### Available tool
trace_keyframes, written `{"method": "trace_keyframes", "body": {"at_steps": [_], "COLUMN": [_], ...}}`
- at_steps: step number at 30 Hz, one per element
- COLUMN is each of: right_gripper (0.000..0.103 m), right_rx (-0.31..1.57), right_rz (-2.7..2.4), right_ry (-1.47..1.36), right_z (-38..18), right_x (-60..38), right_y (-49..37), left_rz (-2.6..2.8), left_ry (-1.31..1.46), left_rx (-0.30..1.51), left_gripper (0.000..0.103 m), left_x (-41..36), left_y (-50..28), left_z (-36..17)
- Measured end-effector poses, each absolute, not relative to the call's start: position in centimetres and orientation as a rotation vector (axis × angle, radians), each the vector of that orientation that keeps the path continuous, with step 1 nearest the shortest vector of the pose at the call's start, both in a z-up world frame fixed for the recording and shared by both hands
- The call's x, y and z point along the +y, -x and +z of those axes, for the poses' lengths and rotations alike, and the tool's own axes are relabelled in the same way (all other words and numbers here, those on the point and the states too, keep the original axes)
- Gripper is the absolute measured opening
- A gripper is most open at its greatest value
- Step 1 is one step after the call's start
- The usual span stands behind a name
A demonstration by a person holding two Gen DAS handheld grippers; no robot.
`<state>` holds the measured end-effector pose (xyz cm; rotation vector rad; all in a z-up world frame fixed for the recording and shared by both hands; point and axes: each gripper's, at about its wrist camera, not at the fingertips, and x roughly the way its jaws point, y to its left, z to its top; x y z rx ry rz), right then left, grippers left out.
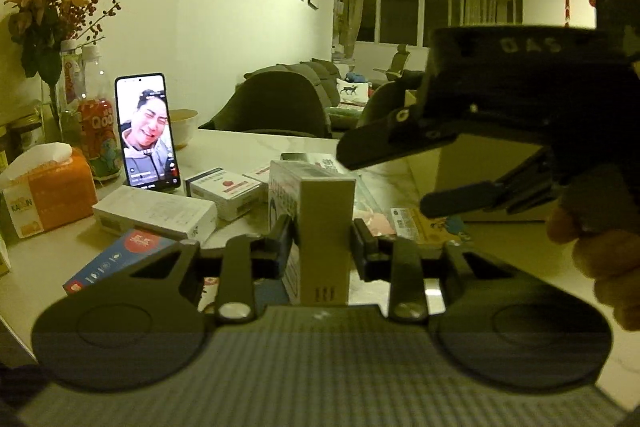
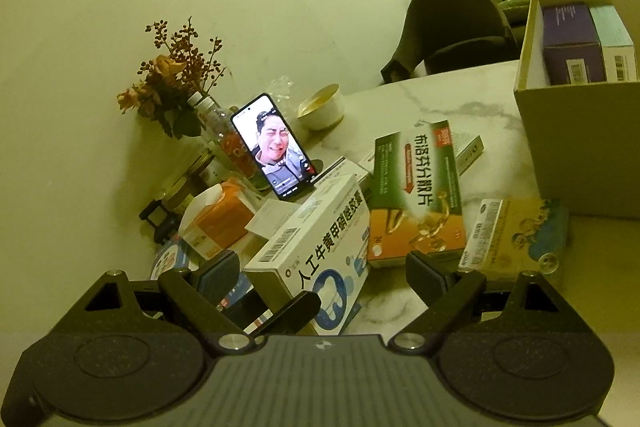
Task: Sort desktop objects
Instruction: 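Lift the white capsule box with the left tool toward the right tool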
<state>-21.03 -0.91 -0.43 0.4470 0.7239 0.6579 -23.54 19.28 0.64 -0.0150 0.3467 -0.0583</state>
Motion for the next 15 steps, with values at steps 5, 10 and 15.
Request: {"method": "trace_keyframes", "body": {"at_steps": [5,10,15], "right_gripper": [0.091,0.091,0.091], "right_rx": [0.740,0.749,0.757], "right_rz": [0.655,0.660,0.663], "right_ry": [-0.463,-0.474,-0.465], "right_z": [-0.9,-1.1,-1.3], "right_x": [-1.2,-1.4,-1.4], "right_y": [21.2,21.4,21.9], "left_rz": [-0.085,-0.146,-0.196], "left_ry": [0.013,0.028,0.036], "left_rx": [0.352,0.413,0.459], "left_gripper": [0.029,0.030,0.031], "left_x": [18.7,18.1,17.5], "left_y": [24.2,24.5,24.8], "left_z": [0.5,-0.2,-1.2]}}
